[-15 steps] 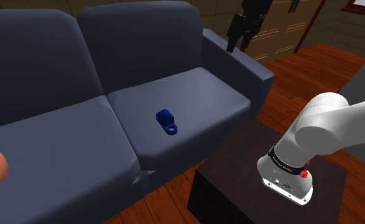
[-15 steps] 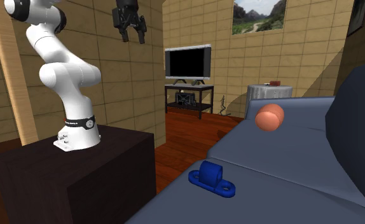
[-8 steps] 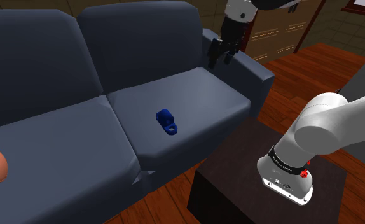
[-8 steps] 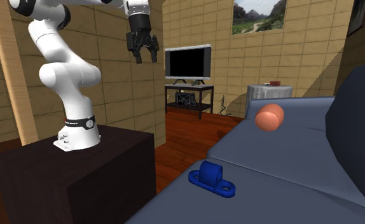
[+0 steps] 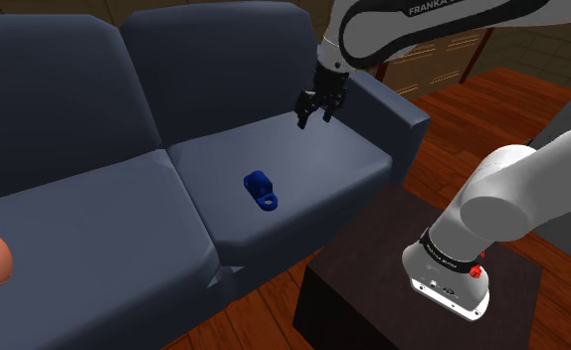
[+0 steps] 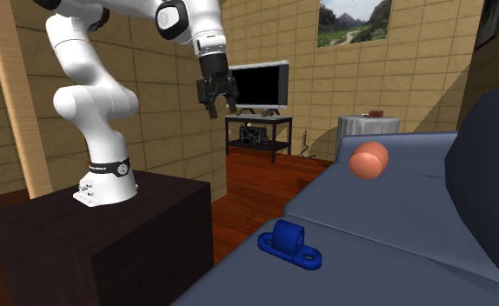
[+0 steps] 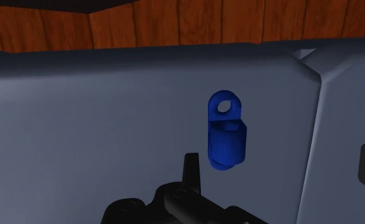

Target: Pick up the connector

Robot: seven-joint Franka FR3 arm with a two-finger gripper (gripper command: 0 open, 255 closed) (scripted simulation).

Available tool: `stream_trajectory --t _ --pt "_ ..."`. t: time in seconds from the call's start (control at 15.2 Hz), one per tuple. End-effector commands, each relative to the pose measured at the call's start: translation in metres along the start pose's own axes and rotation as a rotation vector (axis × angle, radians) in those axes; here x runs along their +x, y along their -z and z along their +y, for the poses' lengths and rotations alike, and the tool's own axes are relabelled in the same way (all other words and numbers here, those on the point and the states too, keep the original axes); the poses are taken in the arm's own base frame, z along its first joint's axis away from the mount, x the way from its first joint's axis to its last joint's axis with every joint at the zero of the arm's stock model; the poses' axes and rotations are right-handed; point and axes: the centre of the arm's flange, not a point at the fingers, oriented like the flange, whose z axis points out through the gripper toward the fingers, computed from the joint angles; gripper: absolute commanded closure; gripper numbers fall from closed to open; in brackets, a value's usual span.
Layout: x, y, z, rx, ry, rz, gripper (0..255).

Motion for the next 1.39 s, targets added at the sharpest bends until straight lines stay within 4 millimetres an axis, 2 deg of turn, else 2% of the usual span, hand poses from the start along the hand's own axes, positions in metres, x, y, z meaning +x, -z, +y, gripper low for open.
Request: stream_trajectory --t 0.0,1.32 --pt "0.01 -0.024 -0.001 0.003 -0.016 0.009 0" --pt "0.128 -0.254 -0.017 0.024 -0.171 0.071 0"
